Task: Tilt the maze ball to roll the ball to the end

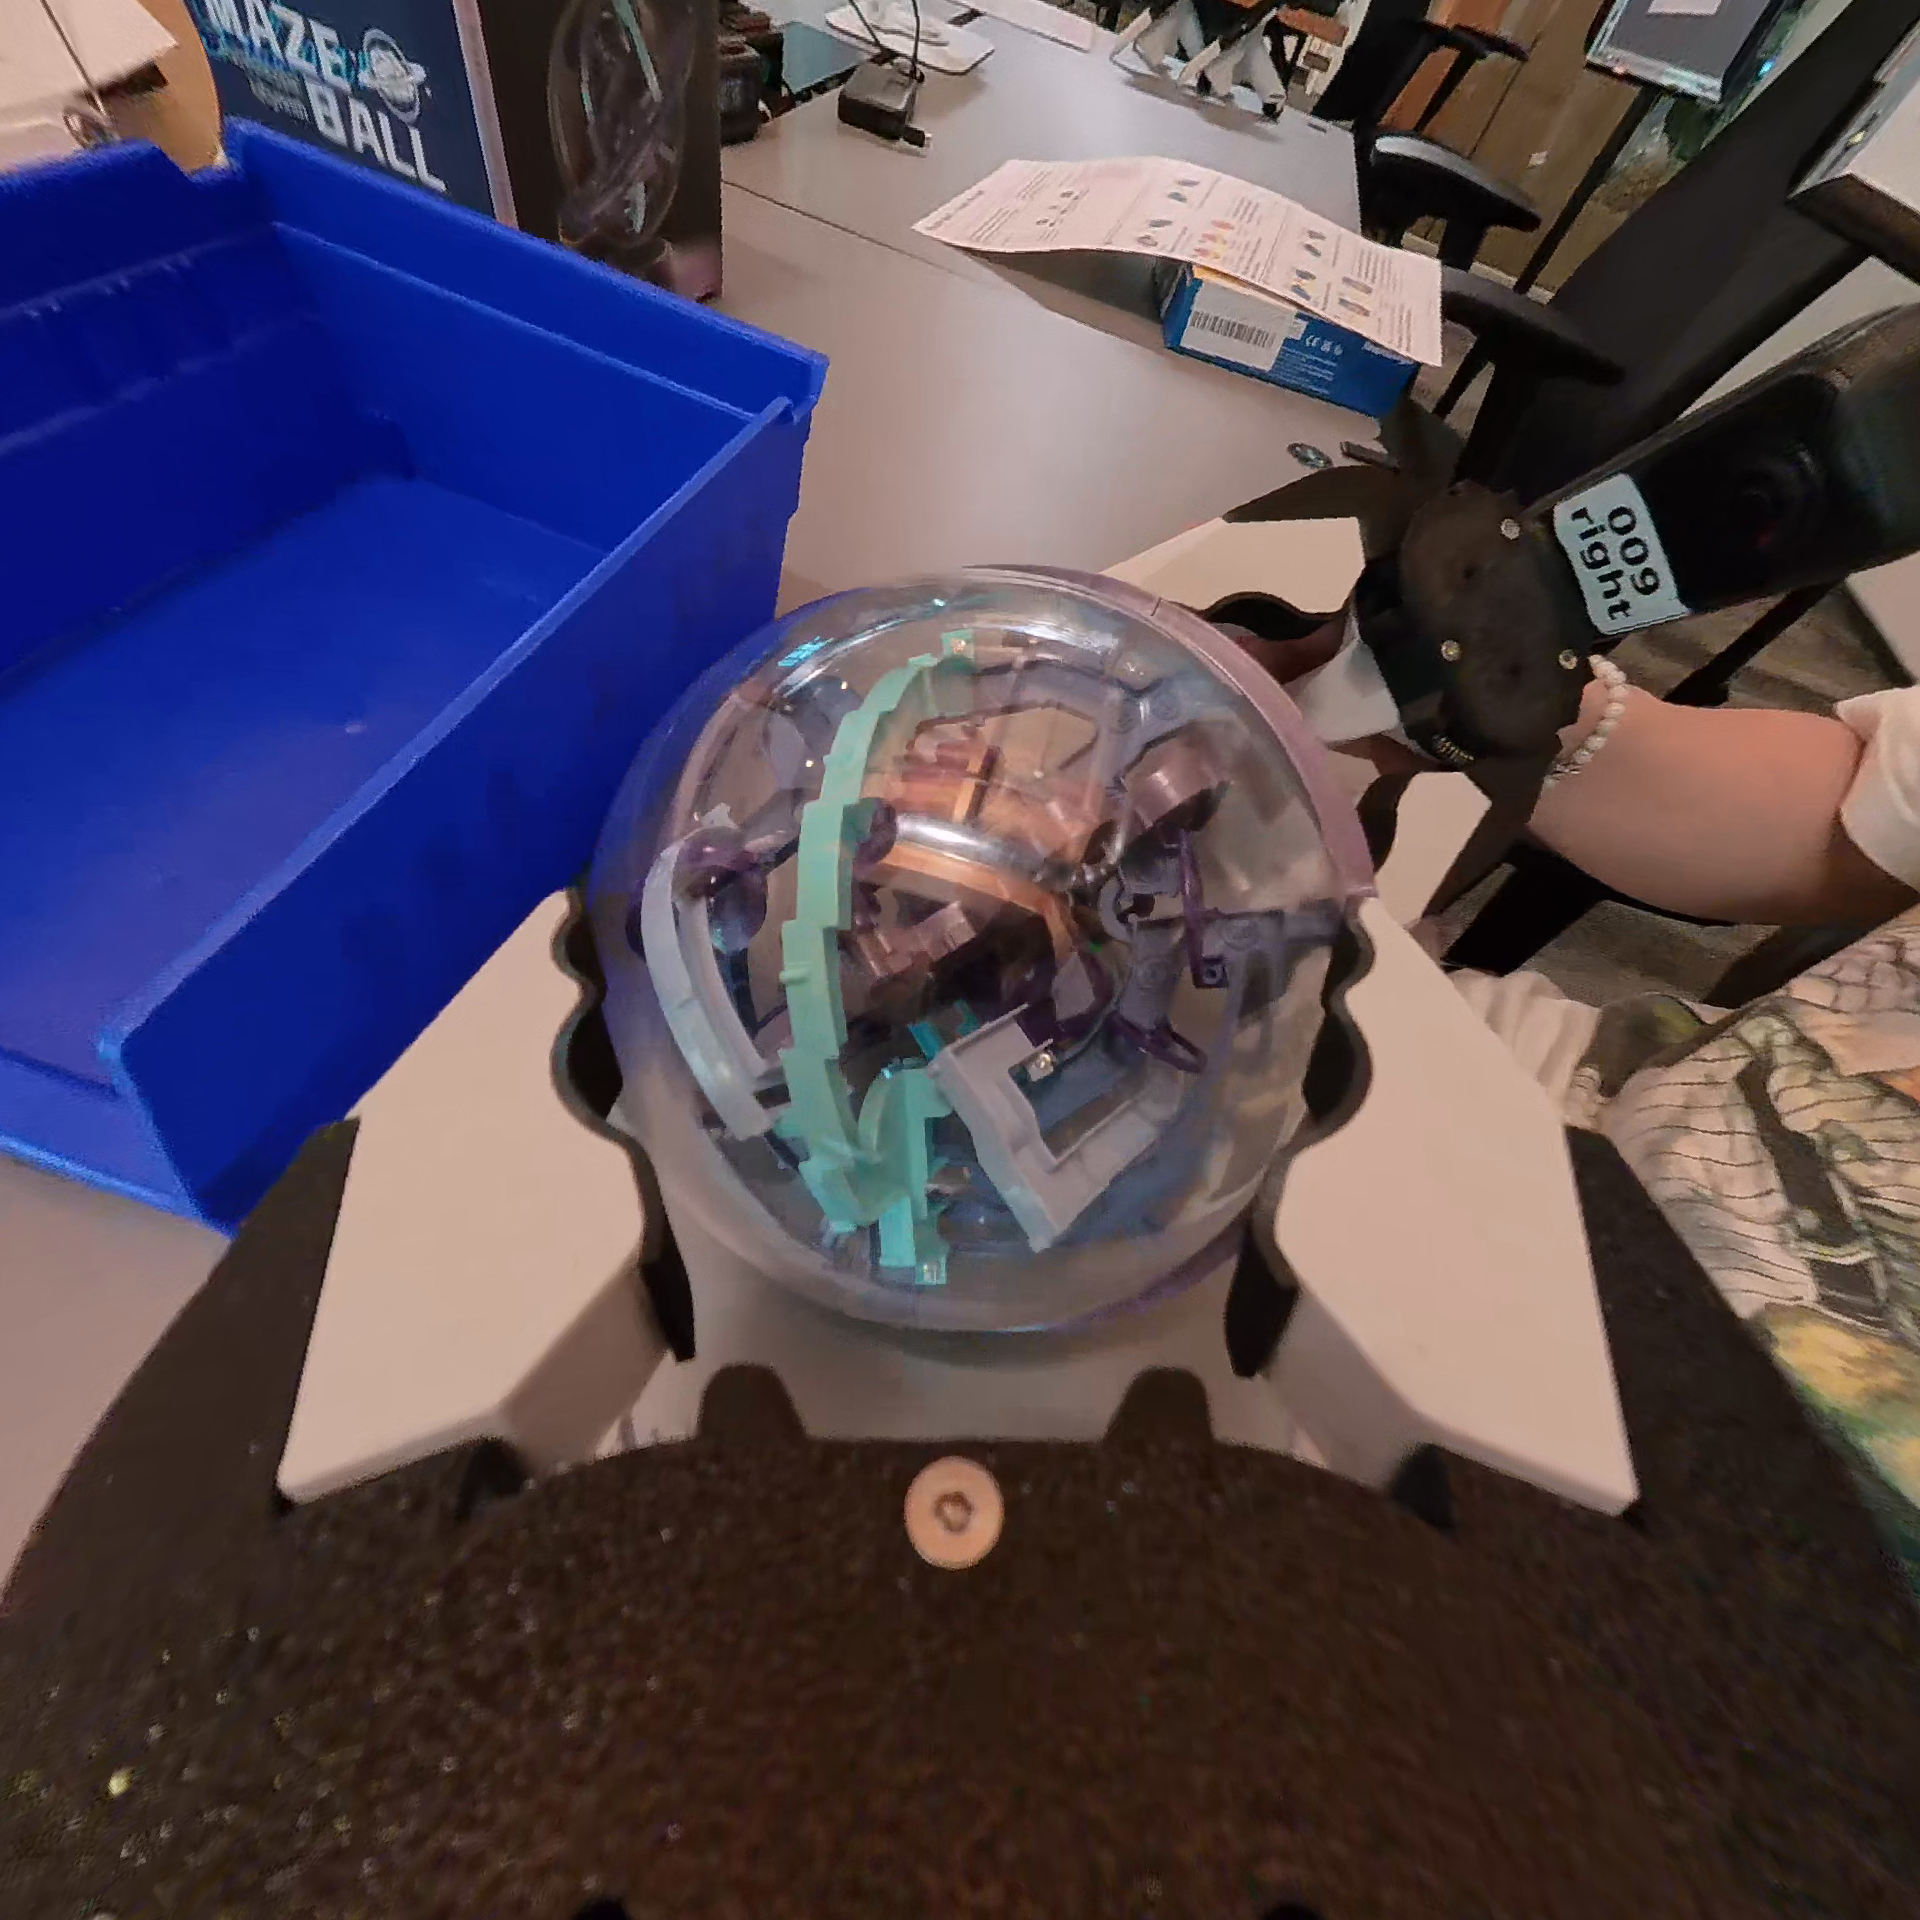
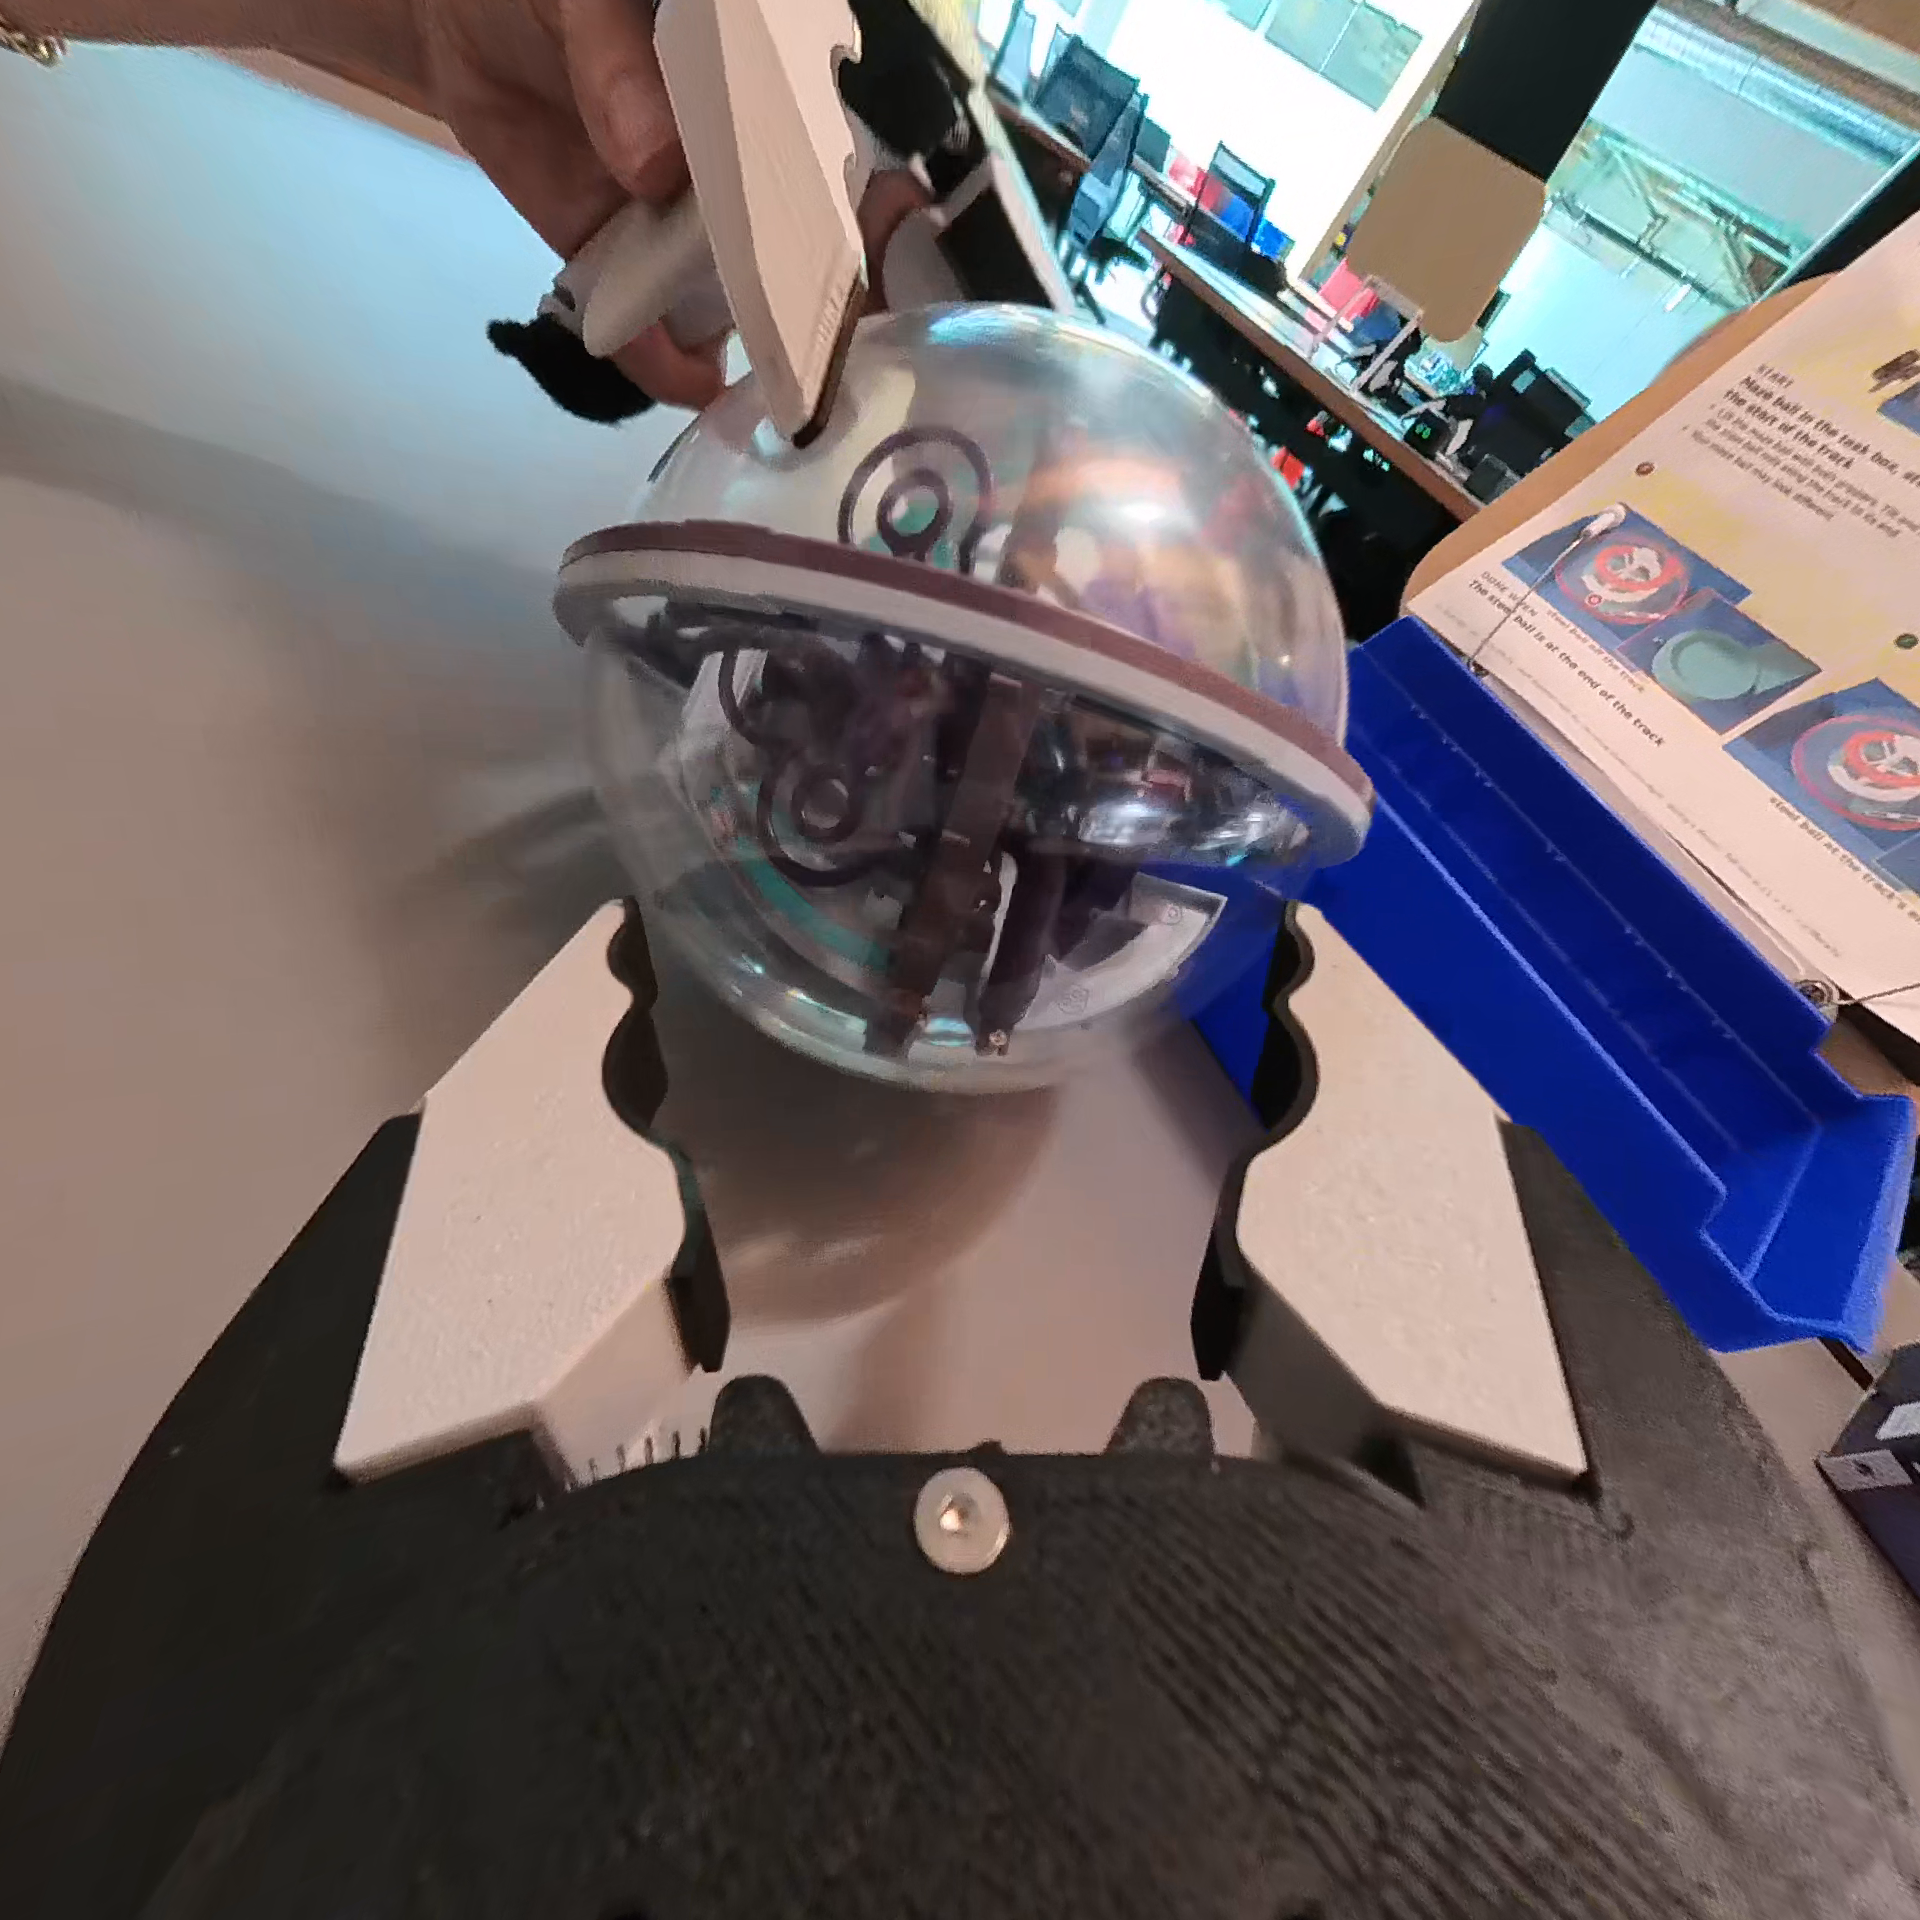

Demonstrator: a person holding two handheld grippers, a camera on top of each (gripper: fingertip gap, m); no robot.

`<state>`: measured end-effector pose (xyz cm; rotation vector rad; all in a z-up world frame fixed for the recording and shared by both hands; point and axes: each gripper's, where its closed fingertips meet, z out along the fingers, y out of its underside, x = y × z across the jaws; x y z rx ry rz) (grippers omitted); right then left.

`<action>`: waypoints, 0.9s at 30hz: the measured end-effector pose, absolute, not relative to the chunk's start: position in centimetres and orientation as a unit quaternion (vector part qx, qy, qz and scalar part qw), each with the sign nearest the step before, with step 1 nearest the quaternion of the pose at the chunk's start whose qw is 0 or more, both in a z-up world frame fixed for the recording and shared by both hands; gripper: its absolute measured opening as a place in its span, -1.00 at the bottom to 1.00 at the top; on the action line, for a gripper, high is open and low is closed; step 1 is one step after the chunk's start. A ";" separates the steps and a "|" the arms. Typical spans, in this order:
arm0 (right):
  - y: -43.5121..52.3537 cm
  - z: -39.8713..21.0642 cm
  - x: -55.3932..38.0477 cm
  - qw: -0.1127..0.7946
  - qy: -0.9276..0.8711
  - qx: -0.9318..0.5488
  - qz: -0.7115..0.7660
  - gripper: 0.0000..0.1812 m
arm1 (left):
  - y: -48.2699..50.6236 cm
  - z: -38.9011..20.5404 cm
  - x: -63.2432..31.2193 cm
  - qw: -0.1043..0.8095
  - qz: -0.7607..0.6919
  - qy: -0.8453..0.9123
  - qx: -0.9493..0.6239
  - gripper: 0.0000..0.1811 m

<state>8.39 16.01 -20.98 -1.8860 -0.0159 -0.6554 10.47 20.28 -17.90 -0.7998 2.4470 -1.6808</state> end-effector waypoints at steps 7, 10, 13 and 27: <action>17.1 -20.3 8.7 0.555 -0.009 -0.789 -0.263 0.29 | 21.4 -18.2 11.1 -0.025 -0.551 0.784 -0.284 0.46; 17.1 -20.3 8.8 0.557 -0.008 -0.787 -0.264 0.28 | 21.5 -18.2 11.3 -0.036 -0.556 0.781 -0.282 0.46; 17.0 -20.3 9.0 0.555 -0.006 -0.789 -0.263 0.28 | 21.4 -18.2 11.5 -0.044 -0.554 0.782 -0.283 0.46; 17.2 -20.2 9.7 0.570 0.002 -0.784 -0.244 0.32 | 21.6 -18.4 12.4 -0.102 -0.542 0.771 -0.317 0.46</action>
